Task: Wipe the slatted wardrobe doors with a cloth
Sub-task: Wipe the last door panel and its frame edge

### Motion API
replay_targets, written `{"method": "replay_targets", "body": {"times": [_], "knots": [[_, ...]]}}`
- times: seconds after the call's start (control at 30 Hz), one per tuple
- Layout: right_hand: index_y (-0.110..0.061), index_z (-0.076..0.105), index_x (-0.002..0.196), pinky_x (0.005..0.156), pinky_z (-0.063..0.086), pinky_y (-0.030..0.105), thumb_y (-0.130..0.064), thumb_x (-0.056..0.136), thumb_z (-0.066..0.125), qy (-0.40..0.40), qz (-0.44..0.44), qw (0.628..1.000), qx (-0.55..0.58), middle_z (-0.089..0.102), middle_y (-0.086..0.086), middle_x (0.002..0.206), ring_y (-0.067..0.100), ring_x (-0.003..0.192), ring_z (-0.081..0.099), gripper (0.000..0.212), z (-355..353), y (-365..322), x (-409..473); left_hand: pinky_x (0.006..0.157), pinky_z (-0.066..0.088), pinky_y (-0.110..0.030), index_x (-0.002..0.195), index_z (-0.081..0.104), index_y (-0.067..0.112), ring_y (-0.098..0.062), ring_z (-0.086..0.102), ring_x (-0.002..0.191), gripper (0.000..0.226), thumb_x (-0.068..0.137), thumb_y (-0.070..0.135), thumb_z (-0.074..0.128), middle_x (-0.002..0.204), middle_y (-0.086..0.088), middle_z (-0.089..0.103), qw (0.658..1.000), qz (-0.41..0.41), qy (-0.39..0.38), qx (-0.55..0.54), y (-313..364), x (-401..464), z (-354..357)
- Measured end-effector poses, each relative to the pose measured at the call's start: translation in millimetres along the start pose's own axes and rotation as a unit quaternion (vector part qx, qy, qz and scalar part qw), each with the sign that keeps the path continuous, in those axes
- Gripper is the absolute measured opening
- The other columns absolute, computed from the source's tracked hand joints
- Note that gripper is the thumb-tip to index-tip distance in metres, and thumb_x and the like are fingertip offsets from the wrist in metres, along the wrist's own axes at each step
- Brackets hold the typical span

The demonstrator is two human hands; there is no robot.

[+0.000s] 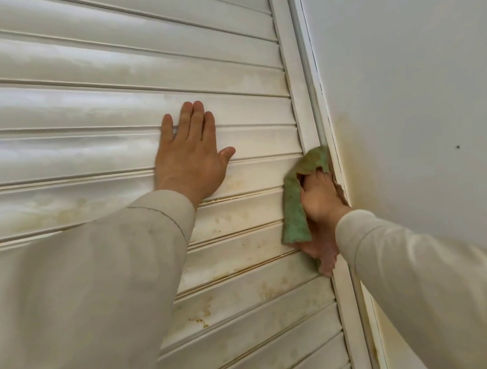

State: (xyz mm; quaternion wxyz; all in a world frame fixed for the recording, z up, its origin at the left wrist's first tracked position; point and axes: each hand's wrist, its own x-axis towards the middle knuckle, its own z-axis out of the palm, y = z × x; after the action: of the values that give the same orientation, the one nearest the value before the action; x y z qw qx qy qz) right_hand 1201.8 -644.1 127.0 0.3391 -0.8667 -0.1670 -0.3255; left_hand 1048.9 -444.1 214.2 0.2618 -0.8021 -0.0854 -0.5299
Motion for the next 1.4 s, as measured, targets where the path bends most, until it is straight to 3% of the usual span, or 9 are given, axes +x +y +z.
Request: {"method": "replay_targets", "body": {"times": [0.2, 0.27, 0.4, 0.57, 0.77, 0.93, 1.07, 1.2, 1.4], "knots": [[-0.003, 0.030, 0.149, 0.120, 0.017, 0.047, -0.045, 0.100, 0.028, 0.031, 0.005, 0.999, -0.028, 0.030, 0.019, 0.154, 0.034, 0.143, 0.023, 0.065, -10, -23, -4, 0.123, -0.004, -0.048, 0.158, 0.008, 0.012, -0.021, -0.006, 0.153, 0.072, 0.102, 0.055, 0.017, 0.167, -0.006, 0.000, 0.999, -0.006, -0.019, -0.036, 1, -1, -7], [0.002, 0.037, 0.145, 0.120, 0.018, 0.042, -0.041, 0.098, 0.024, 0.060, -0.057, 0.995, -0.061, 0.036, 0.022, 0.150, 0.035, 0.141, 0.029, 0.065, -12, -42, -7, 0.123, -0.005, -0.046, 0.158, 0.009, 0.013, -0.020, -0.006, 0.153, 0.070, 0.103, 0.053, 0.021, 0.167, -0.005, 0.000, 0.998, 0.000, -0.025, -0.055, -3, 0, -10], [-0.002, 0.052, 0.133, 0.115, 0.028, 0.040, -0.037, 0.100, 0.033, 0.064, -0.174, 0.983, 0.012, 0.051, 0.018, 0.136, 0.033, 0.131, 0.043, 0.052, -12, -91, -8, 0.123, -0.001, -0.042, 0.158, 0.013, 0.015, -0.018, -0.001, 0.153, 0.066, 0.103, 0.048, 0.028, 0.167, -0.002, 0.004, 0.997, 0.020, -0.033, -0.067, -12, -1, -12], [-0.010, 0.025, 0.155, 0.122, 0.012, 0.041, -0.050, 0.099, 0.032, 0.020, -0.122, 0.990, 0.071, 0.021, 0.014, 0.161, 0.029, 0.149, 0.015, 0.069, -16, -91, -2, 0.123, 0.002, -0.042, 0.158, 0.016, 0.016, -0.018, 0.001, 0.153, 0.063, 0.104, 0.045, 0.030, 0.167, -0.002, 0.006, 0.996, 0.048, -0.043, -0.063, -19, -7, -17], [-0.014, 0.060, 0.123, 0.107, 0.039, 0.049, -0.062, 0.078, 0.021, -0.010, -0.004, 0.999, 0.038, 0.050, 0.012, 0.138, 0.037, 0.123, 0.049, 0.077, -29, -57, 7, 0.123, 0.005, -0.042, 0.155, 0.023, 0.016, -0.019, 0.004, 0.153, 0.059, 0.104, 0.041, 0.037, 0.166, -0.002, 0.008, 0.993, 0.057, -0.053, -0.085, -23, -9, -21], [-0.008, 0.045, 0.139, 0.111, 0.034, 0.048, -0.053, 0.092, 0.030, -0.019, 0.003, 1.000, 0.016, 0.034, 0.012, 0.148, 0.036, 0.130, 0.041, 0.066, -37, -85, -24, 0.122, 0.009, -0.039, 0.147, 0.040, 0.018, -0.020, 0.006, 0.153, 0.048, 0.101, 0.029, 0.045, 0.166, -0.004, 0.012, 0.988, 0.077, -0.057, -0.119, -35, -31, -25], [0.004, 0.042, 0.132, 0.111, 0.027, 0.043, -0.033, 0.100, 0.042, 0.054, -0.090, 0.994, 0.024, 0.036, 0.023, 0.138, 0.039, 0.126, 0.036, 0.049, -21, -131, -57, 0.121, 0.014, -0.038, 0.147, 0.042, 0.020, -0.022, 0.016, 0.150, 0.049, 0.099, 0.027, 0.049, 0.163, -0.004, 0.021, 0.986, 0.083, -0.088, -0.113, -59, -65, -34], [0.002, 0.051, 0.122, 0.104, 0.034, 0.043, -0.032, 0.098, 0.045, 0.105, -0.147, 0.983, 0.040, 0.045, 0.021, 0.126, 0.039, 0.117, 0.042, 0.042, -4, -165, -73, 0.101, 0.036, -0.039, 0.129, 0.057, 0.018, -0.025, 0.043, 0.125, 0.037, 0.094, 0.030, 0.054, 0.137, -0.002, 0.047, 0.992, 0.035, -0.057, -0.107, -88, -83, -58], [-0.002, 0.062, 0.114, 0.098, 0.042, 0.045, -0.022, 0.098, 0.046, 0.155, -0.187, 0.966, 0.089, 0.053, 0.016, 0.118, 0.036, 0.113, 0.046, 0.031, 8, -206, -101, 0.091, 0.038, -0.040, 0.118, 0.060, 0.015, -0.029, 0.046, 0.114, 0.028, 0.093, 0.025, 0.052, 0.122, -0.006, 0.051, 0.993, -0.090, -0.026, -0.068, -157, -111, -87]]}}
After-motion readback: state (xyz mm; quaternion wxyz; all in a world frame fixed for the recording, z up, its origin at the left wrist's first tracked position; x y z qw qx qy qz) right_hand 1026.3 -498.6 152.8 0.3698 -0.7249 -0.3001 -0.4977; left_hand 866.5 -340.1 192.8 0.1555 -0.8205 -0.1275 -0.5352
